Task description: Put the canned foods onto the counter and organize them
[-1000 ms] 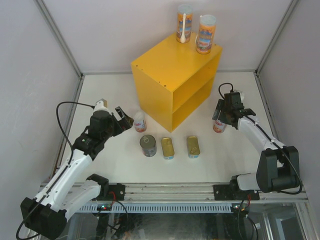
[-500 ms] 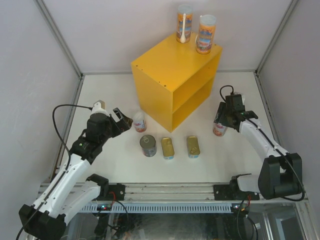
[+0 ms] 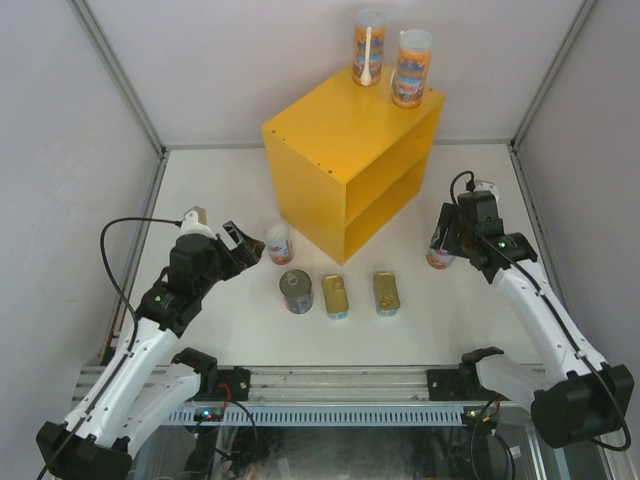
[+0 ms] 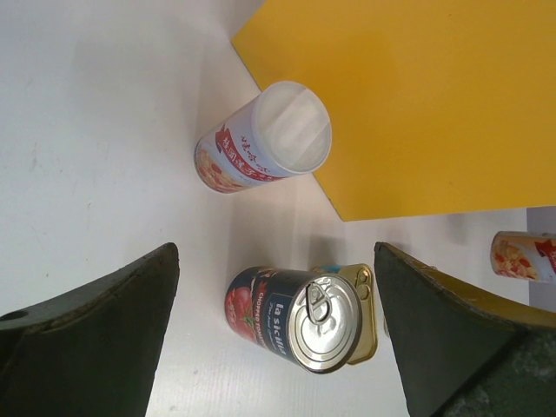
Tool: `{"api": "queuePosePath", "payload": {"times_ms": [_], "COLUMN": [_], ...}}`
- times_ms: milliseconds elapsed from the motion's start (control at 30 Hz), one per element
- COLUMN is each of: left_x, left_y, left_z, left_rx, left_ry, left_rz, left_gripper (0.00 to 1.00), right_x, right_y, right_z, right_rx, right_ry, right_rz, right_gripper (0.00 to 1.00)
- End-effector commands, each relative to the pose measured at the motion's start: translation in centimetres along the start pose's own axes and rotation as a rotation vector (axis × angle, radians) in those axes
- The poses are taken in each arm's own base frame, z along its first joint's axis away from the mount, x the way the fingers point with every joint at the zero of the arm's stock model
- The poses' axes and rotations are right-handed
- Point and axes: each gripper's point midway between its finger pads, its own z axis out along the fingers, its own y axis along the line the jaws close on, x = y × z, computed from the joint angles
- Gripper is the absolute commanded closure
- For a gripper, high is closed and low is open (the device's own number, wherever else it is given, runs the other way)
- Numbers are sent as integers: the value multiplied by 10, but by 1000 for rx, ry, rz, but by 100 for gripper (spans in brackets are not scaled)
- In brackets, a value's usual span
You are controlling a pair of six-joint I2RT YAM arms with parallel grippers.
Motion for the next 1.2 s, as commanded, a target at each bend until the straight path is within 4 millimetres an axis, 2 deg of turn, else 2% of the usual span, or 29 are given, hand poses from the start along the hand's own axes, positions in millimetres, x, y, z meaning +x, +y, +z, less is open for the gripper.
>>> {"api": "queuePosePath", "payload": {"times_ms": [0,267,500,667,833,1167], "left_x": [-3,-2,-3,-4,-5,-9], "left_y": [-4,-4,-4,-5,-8,-11], "left_z": [-2,-4,-4,-3,-1,-3], "left_rx": [26,29,30,30,37,41], "left_ry": [-13,-8,-6,-5,-5,-11], "left_rz": [-16,0,18,26,22,18], "left_gripper": [4,4,4,4,4,4], "right_x": [-73,-137,-179,-204,-219,-241], "right_y": [24,63,94,115,138,177], "right_z": [-60,-147,-208,-241,-256,-263], "right_rx": [-93,-212,-297,-360,-406,-472], "right_ry": [-255,-437,-569,-641,-690,-723], "right_rz": [22,-5,-43,-66,-104,-147], "right_gripper": [100,100,100,100,100,100]}}
